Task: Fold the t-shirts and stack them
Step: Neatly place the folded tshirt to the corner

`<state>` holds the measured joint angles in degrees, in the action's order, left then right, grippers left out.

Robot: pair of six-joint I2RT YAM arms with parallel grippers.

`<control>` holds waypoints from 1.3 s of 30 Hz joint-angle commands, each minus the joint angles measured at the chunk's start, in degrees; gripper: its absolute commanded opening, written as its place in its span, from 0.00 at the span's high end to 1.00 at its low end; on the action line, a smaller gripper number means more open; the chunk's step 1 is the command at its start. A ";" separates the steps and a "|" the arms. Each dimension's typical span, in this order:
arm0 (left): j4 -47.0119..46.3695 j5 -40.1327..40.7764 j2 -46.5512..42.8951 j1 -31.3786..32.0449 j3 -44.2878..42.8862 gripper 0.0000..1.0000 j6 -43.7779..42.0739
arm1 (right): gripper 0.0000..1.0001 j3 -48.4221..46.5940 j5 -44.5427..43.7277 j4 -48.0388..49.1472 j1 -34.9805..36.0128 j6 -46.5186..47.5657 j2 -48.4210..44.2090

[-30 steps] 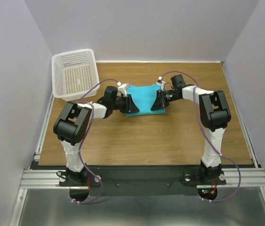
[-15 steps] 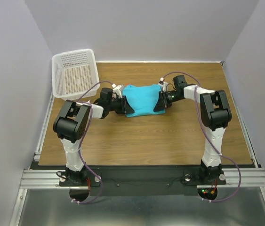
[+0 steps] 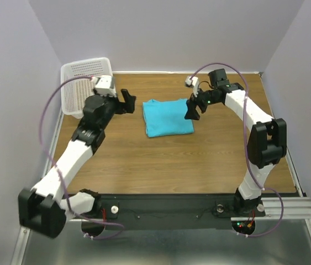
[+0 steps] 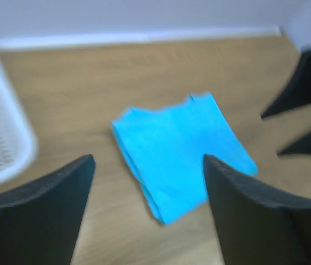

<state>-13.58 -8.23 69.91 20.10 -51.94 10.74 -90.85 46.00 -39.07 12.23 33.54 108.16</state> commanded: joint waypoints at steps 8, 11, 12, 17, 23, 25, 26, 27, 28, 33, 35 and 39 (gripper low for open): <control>5.32 17.55 -22.26 -1.03 12.12 0.02 -3.19 | 0.00 6.56 -23.40 -3.30 17.03 34.41 -1.38; 5.76 17.81 -24.46 -1.03 15.72 0.03 -2.22 | 0.02 5.86 -28.66 0.90 21.06 31.08 0.12; 5.94 17.81 -25.69 -1.03 16.43 0.03 -1.96 | 0.03 5.68 -30.34 1.88 21.95 30.36 0.73; 6.64 17.98 -27.90 -1.03 17.05 0.03 -1.95 | 0.06 5.95 -37.90 7.34 25.56 27.02 3.98; 6.64 17.29 -27.46 -1.03 16.88 0.03 -2.13 | 0.19 6.65 -42.38 9.09 26.79 24.30 7.50; 6.64 17.11 -27.63 -1.03 16.79 0.03 -2.04 | 0.23 6.74 -43.18 9.54 26.88 23.94 8.12; 6.64 17.19 -27.55 -1.03 16.79 0.03 -2.04 | 0.27 6.74 -43.71 9.97 26.80 23.16 8.29; 6.64 17.11 -27.63 -1.03 16.87 0.03 -1.95 | 0.36 6.30 -44.15 9.98 26.88 22.71 8.99; 6.64 17.11 -27.72 -1.03 16.96 0.03 -2.04 | 0.39 6.21 -45.28 10.06 26.88 22.36 9.43; 6.82 16.93 -28.34 -1.03 17.05 0.03 -1.87 | 0.66 7.96 -48.98 11.29 26.71 21.13 9.88; 6.73 16.76 -28.51 -1.03 17.14 0.03 -1.78 | 0.74 8.93 -49.77 11.91 26.36 20.43 9.79; 6.73 16.49 -28.25 -1.03 17.14 0.03 -1.78 | 0.83 10.60 -50.48 12.79 23.99 19.46 8.47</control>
<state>-4.45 8.56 42.54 19.00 -34.20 8.84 -82.65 -1.74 -27.51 38.54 55.09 116.71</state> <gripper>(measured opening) 0.974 0.204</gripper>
